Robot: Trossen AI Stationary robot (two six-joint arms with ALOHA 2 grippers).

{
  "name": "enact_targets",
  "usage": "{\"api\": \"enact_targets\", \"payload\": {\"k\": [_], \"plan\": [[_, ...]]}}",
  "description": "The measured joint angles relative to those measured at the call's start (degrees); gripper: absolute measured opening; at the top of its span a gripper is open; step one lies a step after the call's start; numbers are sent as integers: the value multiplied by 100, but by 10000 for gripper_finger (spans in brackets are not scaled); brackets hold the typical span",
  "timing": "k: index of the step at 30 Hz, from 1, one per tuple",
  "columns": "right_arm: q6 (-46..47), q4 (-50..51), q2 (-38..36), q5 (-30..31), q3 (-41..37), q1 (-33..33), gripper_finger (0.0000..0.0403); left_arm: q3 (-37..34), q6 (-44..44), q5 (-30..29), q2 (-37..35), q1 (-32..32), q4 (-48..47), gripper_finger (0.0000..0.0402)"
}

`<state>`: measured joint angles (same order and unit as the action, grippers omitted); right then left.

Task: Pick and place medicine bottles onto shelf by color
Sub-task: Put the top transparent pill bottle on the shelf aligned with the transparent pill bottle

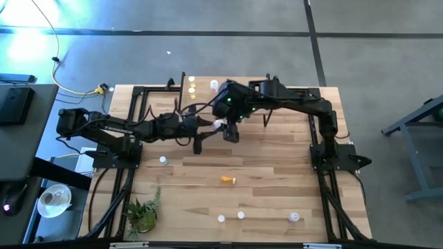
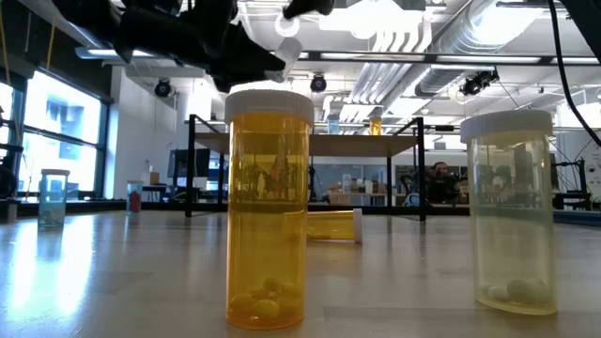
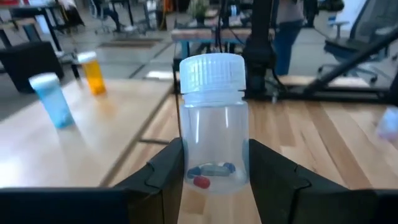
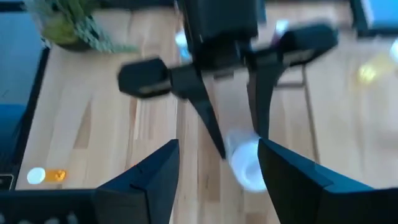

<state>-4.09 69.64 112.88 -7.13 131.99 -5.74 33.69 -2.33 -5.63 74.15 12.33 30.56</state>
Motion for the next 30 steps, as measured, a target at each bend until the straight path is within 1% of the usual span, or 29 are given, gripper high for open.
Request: {"api": "enact_targets", "payload": {"k": [3,5,8,13,15,19,21,23,26,30], "plan": [[-399,-118,-3,1,313,0,208,0,-149,53,0,100,313,140],[-544,-456,-135,12,230,0,209,0,-252,62,0,198,487,141],[-747,-592,-211,97,300,-3,209,-7,-281,89,0,354,678,140],[-797,-708,-279,109,292,-69,209,-29,-233,425,0,560,967,140],[-775,-738,-282,109,292,-115,209,-198,-185,489,0,572,1404,140],[-695,-738,-280,110,292,-219,209,-714,-81,499,0,577,2577,140],[-692,-745,-280,102,290,-267,209,-858,-49,501,0,577,2958,142],[-691,-795,-280,45,290,-311,209,-921,-71,542,0,577,3072,144],[-690,-868,-279,-2,290,-337,209,-929,-211,755,0,558,3116,145],[-690,-993,-228,-52,284,-334,209,-929,-238,848,0,497,3302,146]]}}
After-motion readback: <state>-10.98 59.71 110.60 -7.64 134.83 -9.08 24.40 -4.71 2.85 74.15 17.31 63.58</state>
